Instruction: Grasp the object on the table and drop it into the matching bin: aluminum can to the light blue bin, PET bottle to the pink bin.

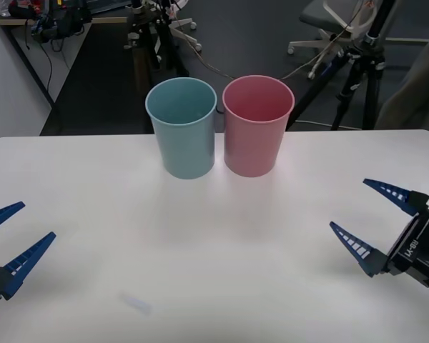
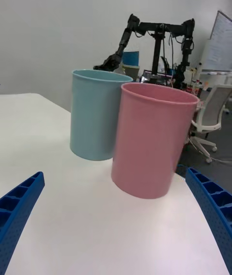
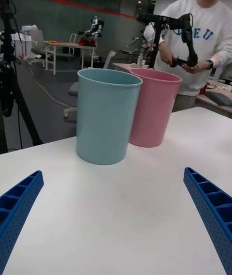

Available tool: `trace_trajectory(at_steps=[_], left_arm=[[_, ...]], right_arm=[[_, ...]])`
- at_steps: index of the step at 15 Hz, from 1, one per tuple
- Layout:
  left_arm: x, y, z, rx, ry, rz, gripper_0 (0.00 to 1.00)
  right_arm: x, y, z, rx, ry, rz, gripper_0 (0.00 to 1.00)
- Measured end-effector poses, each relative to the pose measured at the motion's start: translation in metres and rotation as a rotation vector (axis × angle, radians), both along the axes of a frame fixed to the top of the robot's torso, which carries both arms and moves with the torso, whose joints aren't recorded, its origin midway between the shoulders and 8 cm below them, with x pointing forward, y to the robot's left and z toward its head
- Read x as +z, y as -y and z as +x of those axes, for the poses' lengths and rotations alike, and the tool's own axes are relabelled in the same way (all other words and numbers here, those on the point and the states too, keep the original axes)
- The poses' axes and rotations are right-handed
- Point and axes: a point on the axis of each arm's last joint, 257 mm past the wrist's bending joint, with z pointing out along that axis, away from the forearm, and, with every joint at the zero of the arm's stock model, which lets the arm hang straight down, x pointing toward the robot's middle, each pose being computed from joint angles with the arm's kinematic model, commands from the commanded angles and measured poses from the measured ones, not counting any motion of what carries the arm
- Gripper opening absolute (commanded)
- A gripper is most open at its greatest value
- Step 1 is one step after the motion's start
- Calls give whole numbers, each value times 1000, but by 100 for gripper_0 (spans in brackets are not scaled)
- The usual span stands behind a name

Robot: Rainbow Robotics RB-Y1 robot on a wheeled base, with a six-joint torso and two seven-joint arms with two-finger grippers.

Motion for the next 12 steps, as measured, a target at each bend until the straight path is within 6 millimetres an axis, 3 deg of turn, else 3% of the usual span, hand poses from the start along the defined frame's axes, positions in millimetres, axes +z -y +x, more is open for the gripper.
trace_trajectory(at_steps=[2,5,12], left_arm=[[0,0,0,0,0,0,100],[0,0,0,0,0,0,100],[0,0,0,0,0,0,100]], right_arm=[[-10,26,-9,-25,-8,-13,100],[-17,47,-20,-38,-30,-4,100],[-20,61,-33,-53,-46,-3,100]])
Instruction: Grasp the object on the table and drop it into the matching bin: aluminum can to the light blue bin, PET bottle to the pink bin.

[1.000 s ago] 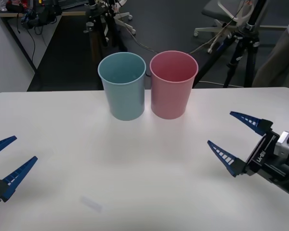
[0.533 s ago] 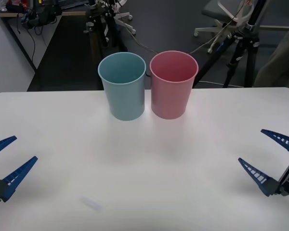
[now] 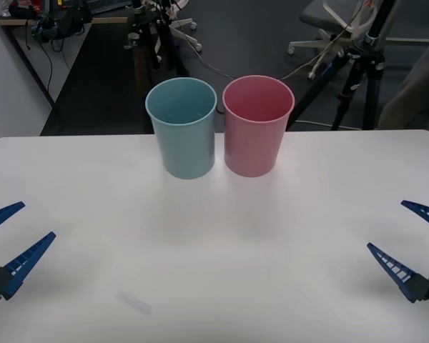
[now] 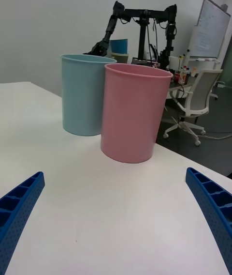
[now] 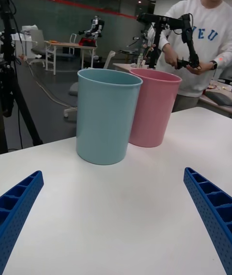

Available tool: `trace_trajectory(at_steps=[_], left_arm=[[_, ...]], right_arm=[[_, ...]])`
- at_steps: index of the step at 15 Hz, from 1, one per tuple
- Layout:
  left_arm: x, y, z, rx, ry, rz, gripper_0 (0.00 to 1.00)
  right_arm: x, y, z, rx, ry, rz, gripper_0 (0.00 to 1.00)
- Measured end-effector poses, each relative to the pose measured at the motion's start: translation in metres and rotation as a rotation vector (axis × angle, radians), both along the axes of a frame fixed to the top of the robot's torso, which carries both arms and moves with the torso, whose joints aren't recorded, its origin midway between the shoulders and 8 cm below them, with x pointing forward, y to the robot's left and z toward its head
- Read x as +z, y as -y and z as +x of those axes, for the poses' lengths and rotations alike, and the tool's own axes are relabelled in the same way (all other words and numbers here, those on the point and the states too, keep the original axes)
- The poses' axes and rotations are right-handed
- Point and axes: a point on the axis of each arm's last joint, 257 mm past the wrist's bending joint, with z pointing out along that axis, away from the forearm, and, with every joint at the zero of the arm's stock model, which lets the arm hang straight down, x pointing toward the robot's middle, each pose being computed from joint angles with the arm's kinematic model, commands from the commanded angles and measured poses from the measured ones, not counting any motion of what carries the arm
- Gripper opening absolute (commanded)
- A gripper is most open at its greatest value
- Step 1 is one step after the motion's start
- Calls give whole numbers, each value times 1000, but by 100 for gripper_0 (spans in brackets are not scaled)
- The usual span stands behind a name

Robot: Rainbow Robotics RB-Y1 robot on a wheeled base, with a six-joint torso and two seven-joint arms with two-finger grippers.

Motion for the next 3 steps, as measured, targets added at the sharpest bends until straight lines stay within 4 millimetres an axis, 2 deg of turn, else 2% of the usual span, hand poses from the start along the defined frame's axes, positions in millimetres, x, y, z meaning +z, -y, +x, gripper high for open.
trace_trajectory(at_steps=[3], left_arm=[[0,0,0,0,0,0,100]], right_arm=[[-1,1,-3,2,0,-3,100]])
